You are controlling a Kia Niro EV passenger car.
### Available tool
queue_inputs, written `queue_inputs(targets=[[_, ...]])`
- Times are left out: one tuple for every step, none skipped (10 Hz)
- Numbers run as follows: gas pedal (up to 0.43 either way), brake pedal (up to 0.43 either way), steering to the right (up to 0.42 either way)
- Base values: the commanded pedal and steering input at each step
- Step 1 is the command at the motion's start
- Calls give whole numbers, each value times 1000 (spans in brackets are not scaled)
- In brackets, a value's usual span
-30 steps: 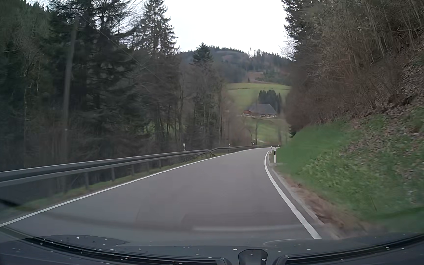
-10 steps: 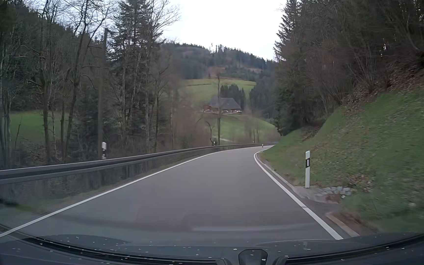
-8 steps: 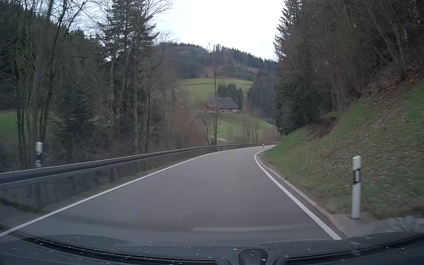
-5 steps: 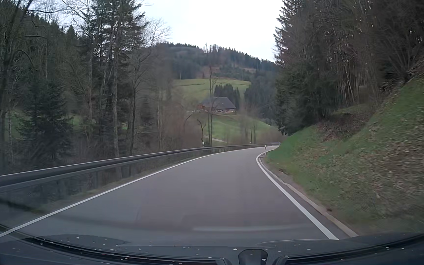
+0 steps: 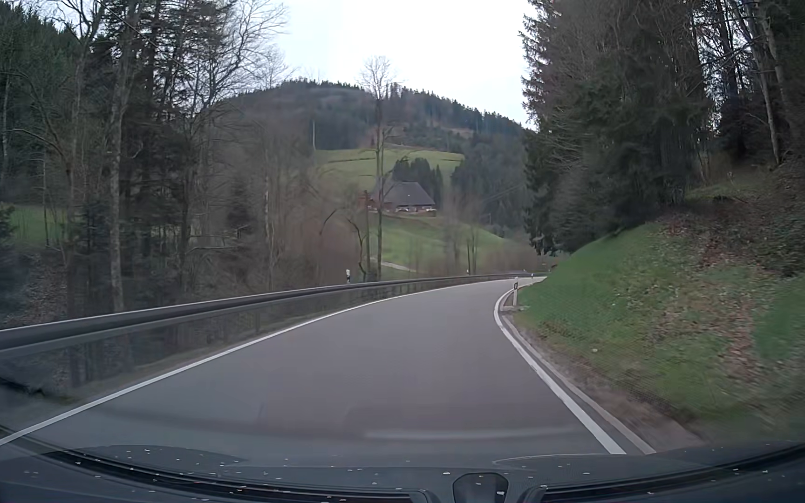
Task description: Follow the waypoints while adhering to traffic rules and regulations
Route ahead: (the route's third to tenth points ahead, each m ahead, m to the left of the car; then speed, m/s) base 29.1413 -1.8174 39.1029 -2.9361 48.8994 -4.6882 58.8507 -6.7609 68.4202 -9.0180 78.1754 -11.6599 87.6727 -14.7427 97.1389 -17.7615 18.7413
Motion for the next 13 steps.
queue_inputs(targets=[[0,171,18],[0,171,19],[0,171,20],[0,171,22],[0,171,23],[0,171,23],[0,171,23],[0,165,24],[0,165,24],[0,165,25],[0,165,28],[0,165,28],[0,159,29]])
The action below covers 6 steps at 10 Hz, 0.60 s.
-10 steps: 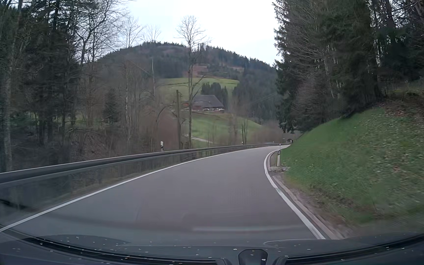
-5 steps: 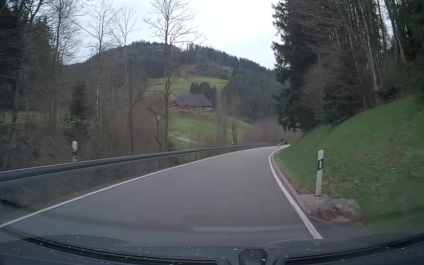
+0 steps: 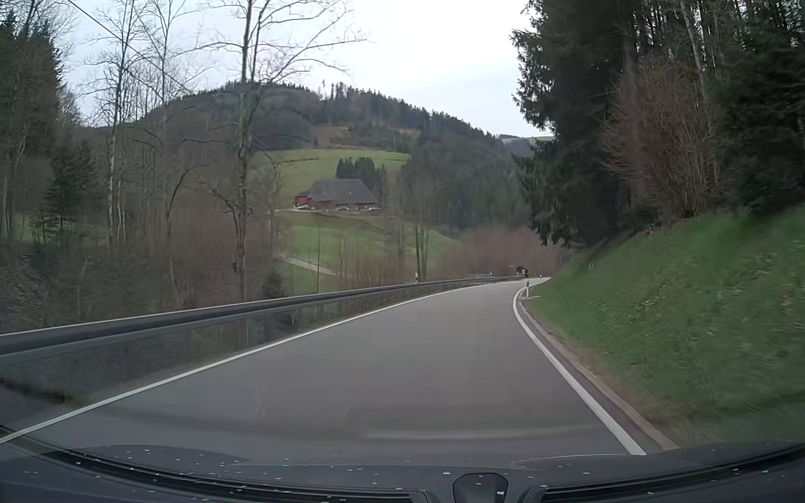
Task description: Follow the waypoints while adhering to traffic rules and regulations
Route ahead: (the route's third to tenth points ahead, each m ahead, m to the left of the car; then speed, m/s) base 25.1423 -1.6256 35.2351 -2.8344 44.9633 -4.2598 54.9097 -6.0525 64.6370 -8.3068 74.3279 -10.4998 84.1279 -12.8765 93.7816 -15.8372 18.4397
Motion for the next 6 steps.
queue_inputs(targets=[[0,159,32],[0,159,32],[0,159,32],[0,159,29],[0,159,28],[0,159,27]])
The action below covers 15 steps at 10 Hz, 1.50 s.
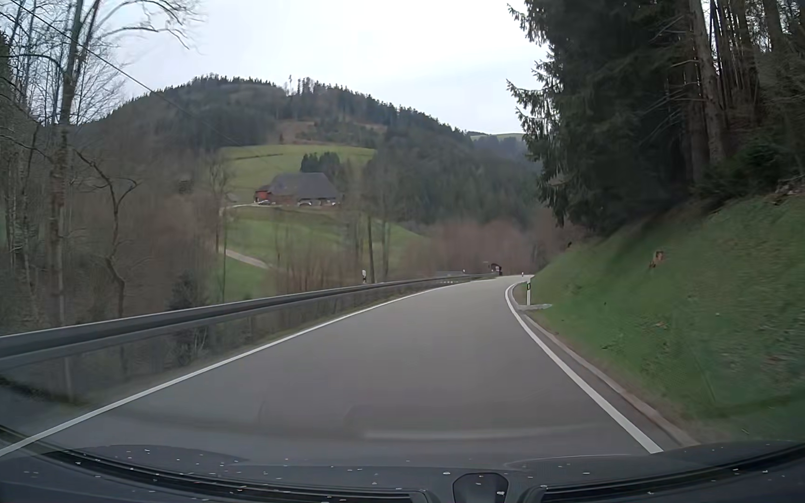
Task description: Follow the waypoints while adhering to traffic rules and regulations
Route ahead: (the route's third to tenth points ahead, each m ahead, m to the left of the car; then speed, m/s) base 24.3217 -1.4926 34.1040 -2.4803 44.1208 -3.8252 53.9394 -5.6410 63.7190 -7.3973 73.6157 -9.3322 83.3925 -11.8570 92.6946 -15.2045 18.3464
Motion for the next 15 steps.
queue_inputs(targets=[[0,159,27],[0,159,25],[0,159,21],[0,159,20],[0,159,17],[0,159,16],[0,152,14],[0,152,15],[0,140,16],[0,128,18],[0,122,19],[0,122,19],[0,116,20],[0,116,20],[0,110,20]])
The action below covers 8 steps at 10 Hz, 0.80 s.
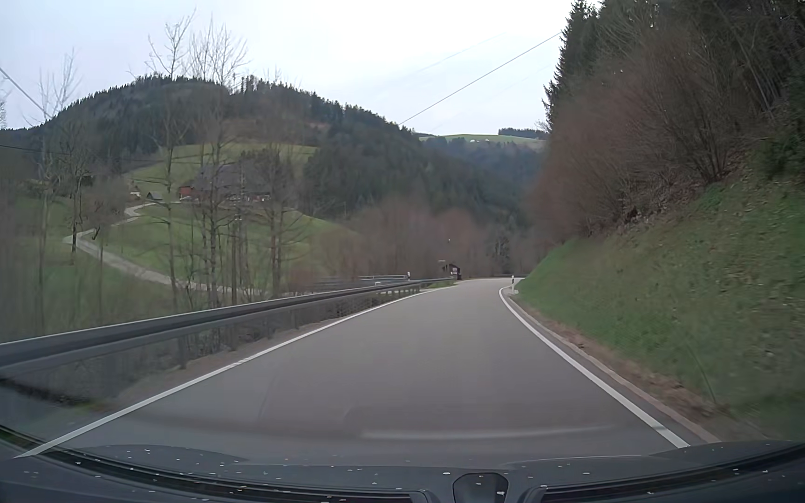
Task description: Follow the waypoints while adhering to traffic rules and regulations
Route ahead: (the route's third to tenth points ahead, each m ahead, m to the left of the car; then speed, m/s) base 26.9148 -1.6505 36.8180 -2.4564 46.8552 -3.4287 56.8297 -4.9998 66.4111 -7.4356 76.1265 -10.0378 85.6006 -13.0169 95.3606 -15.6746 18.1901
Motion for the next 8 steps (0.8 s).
queue_inputs(targets=[[0,98,19],[0,91,19],[0,85,20],[0,79,20],[0,73,19],[0,37,19],[0,12,19],[0,0,19]])
